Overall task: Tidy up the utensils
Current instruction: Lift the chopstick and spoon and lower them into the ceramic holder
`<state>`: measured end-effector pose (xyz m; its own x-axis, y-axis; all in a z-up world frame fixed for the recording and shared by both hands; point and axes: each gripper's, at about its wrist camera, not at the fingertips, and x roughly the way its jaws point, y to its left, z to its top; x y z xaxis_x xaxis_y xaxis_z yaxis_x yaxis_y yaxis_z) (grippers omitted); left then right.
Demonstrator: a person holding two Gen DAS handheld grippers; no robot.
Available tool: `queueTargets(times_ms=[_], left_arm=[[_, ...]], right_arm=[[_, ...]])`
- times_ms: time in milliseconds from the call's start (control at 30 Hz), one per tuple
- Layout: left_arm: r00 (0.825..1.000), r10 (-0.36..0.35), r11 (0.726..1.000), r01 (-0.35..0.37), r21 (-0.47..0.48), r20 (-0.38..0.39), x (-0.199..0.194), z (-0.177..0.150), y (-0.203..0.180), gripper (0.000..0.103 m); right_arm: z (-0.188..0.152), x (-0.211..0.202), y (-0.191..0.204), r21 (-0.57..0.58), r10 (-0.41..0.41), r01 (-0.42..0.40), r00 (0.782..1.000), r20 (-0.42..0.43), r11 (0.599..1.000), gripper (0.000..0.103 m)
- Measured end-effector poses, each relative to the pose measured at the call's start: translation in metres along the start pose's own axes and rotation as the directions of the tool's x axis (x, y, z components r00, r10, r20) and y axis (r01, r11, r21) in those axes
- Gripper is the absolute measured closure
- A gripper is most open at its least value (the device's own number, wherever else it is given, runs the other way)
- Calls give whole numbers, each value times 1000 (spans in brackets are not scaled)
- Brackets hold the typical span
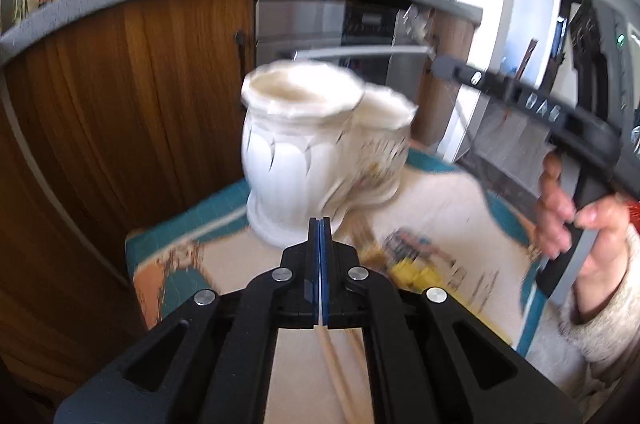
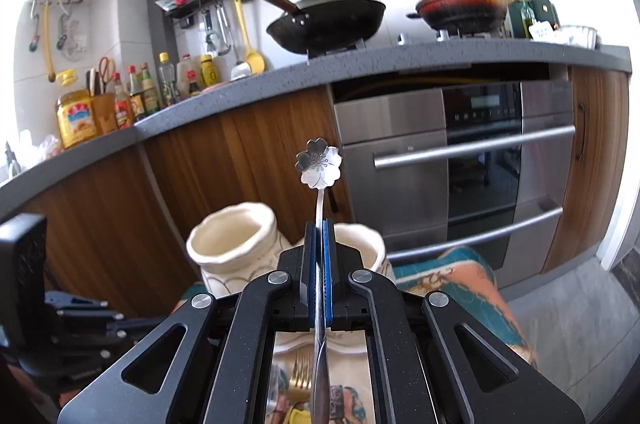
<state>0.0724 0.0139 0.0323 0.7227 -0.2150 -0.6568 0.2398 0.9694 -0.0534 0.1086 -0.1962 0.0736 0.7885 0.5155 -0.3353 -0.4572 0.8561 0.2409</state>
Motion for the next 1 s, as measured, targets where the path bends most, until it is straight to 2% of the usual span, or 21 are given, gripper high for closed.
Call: queueTargets(times_ms=[100,167,233,300,400,467,533,633,767,833,933,1000], left_arm=[[993,7,1000,-5,18,-117,17,-20,1,103],[979,15,999,-7,38,-204,29,-36,-1,101],[966,35,998,-19,61,-256,39,-48,-4,101],[957,36,998,-18,63,-288,43,-62,-6,101],[956,29,999,-16,48,-290,44,-67,-6,98],[957,26,999,-15,40,-288,42,-67,-5,81],[959,27,999,-16,43,-283,39,-66,-6,74],[961,35,999,-24,45,-275,35,-65,-10,74],[947,48,997,-24,79,-318,42,-69,-20,75],[944,54,996,-26,89,-326,47,-71,-22,80],[944,69,996,-45,83,-322,50,-69,-19,97],[944,60,996,-35,80,-324,49,-71,-20,97]], right_arm=[[-10,-1,2,-13,5,-6,1000,-11,1000,99],[-15,-3,6,-20,9,-9,1000,-14,1000,99],[-19,-5,7,-19,18,-19,1000,-21,1000,99],[-21,-7,7,-17,22,-23,999,-26,1000,99],[-24,-13,5,-6,26,-26,999,-25,1000,99],[-25,-17,5,-6,23,-24,999,-23,1000,99],[-28,-22,5,-4,22,-22,1000,-20,1000,99],[-30,-30,4,1,17,-17,1000,-6,1000,99],[-34,-37,4,4,18,-18,1000,9,1000,99],[-36,-39,3,9,22,-22,1000,10,1000,99],[-36,-41,0,21,26,-26,1000,13,999,99],[-35,-44,-2,28,29,-29,999,18,999,99]])
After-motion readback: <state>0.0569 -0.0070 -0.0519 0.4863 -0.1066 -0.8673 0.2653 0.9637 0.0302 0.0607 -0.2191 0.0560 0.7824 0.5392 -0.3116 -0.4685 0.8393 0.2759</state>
